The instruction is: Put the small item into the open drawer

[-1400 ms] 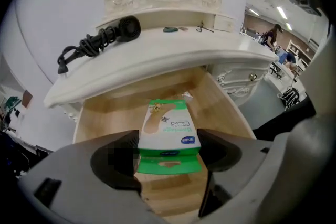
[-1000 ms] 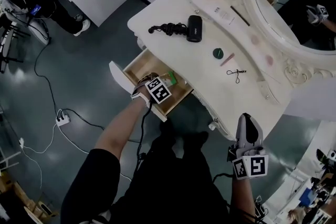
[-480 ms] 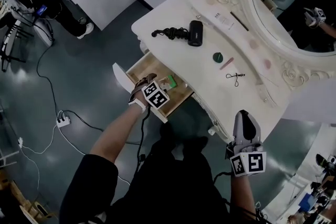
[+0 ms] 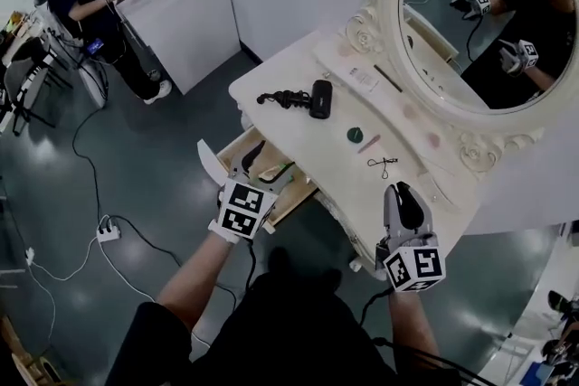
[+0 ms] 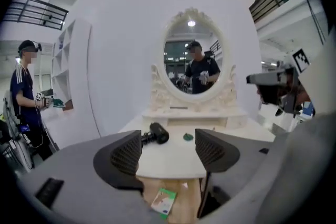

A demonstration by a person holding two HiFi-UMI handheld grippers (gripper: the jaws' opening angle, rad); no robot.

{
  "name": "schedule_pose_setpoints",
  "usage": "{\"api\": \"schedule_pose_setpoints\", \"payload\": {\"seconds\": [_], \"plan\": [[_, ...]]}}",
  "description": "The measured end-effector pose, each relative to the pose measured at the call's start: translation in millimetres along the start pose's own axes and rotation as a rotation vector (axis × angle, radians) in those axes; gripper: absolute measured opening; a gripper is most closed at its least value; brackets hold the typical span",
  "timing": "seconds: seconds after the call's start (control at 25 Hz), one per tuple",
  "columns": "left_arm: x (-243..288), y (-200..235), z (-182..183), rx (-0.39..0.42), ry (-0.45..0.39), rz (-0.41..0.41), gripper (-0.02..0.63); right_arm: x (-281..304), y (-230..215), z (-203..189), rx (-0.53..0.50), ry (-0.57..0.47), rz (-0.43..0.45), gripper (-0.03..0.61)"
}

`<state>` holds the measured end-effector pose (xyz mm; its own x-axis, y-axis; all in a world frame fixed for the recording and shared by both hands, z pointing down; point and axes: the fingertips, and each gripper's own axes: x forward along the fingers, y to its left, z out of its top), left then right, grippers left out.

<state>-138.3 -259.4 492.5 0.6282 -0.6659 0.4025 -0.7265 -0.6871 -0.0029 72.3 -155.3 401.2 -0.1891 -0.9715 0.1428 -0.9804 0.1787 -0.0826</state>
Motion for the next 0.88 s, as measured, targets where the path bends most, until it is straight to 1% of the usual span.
{"api": "schedule_pose_setpoints", "payload": {"seconds": [0.08, 0.2, 0.28, 0.36, 0.44, 0.48, 0.72, 0.88], "plan": [[-20, -18, 41, -0.001, -0.095, 0.011, 0.297, -3, -3, 12, -0.004, -0.019, 0.015, 0.075], [-45, -46, 95, -0.026, -0.238, 0.014, 0.226, -7, -6, 30, -0.015, -0.051, 0.036, 0.067], [-59, -64, 122, -0.058, -0.319, 0.005, 0.186, -12, -8, 43, -0.011, -0.076, 0.048, 0.059], [-69, -77, 141, -0.069, -0.373, 0.013, 0.157, -18, -10, 56, -0.006, -0.11, 0.058, 0.058], [-75, -87, 153, -0.057, -0.404, 0.03, 0.125, -25, -12, 69, -0.009, -0.146, 0.068, 0.058], [-77, -93, 158, -0.051, -0.414, 0.032, 0.121, -28, -13, 75, -0.015, -0.162, 0.071, 0.058], [-85, -117, 181, -0.028, -0.46, 0.035, 0.12, -43, -18, 95, -0.06, -0.215, 0.078, 0.057], [-93, -126, 184, -0.052, -0.478, 0.03, 0.12, -54, -18, 101, -0.077, -0.226, 0.079, 0.054]]}}
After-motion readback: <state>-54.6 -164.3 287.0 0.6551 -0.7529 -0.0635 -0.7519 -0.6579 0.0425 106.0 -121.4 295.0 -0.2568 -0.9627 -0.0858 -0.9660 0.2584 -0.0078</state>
